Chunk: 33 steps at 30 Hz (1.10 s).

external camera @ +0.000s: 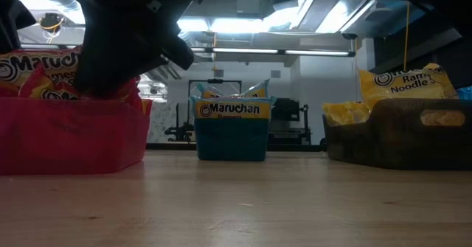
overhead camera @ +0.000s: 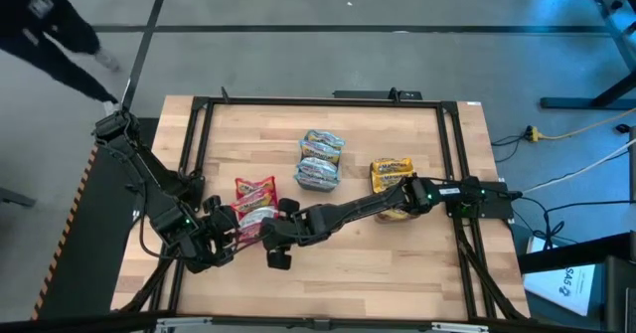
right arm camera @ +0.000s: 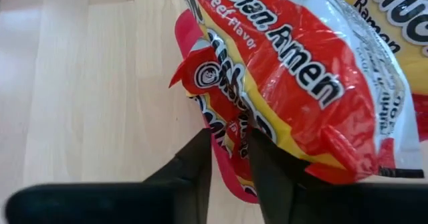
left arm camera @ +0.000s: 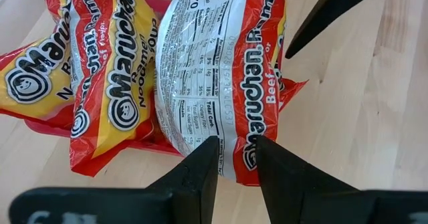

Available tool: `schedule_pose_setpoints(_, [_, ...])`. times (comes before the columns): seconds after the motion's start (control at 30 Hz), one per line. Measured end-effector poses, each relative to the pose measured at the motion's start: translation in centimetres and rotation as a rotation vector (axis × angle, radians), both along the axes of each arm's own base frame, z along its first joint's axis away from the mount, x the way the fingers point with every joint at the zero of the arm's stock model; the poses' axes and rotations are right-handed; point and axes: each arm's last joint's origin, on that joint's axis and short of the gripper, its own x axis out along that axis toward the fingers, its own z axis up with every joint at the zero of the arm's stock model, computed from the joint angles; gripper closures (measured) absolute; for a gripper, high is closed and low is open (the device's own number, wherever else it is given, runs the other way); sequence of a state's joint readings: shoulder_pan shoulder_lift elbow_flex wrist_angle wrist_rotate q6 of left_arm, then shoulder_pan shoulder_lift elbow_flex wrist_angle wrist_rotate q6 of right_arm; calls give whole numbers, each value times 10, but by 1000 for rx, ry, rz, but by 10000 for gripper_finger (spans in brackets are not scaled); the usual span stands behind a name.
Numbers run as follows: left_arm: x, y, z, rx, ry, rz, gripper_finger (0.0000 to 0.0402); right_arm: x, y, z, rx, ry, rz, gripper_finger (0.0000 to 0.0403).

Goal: Sort Maruchan noodles
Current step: Adjust the red noodle packs in the red bin

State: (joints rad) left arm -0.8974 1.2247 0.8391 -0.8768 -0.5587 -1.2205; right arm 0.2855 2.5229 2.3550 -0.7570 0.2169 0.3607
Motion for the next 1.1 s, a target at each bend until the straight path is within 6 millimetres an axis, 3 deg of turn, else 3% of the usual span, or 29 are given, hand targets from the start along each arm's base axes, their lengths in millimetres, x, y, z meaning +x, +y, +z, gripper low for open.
schedule_pose_setpoints(0.17, [0,0,0,0,1,0,306,1,-3,0,11,3,3,289])
schedule_pose_setpoints(0.63, [0,0,0,0,1,0,306,2,-9,-2,18,11,-1,289])
schedule_pose_setpoints(1.1, [0,0,0,-3,-2,1,306,5,-8,-13,34,25,10,348])
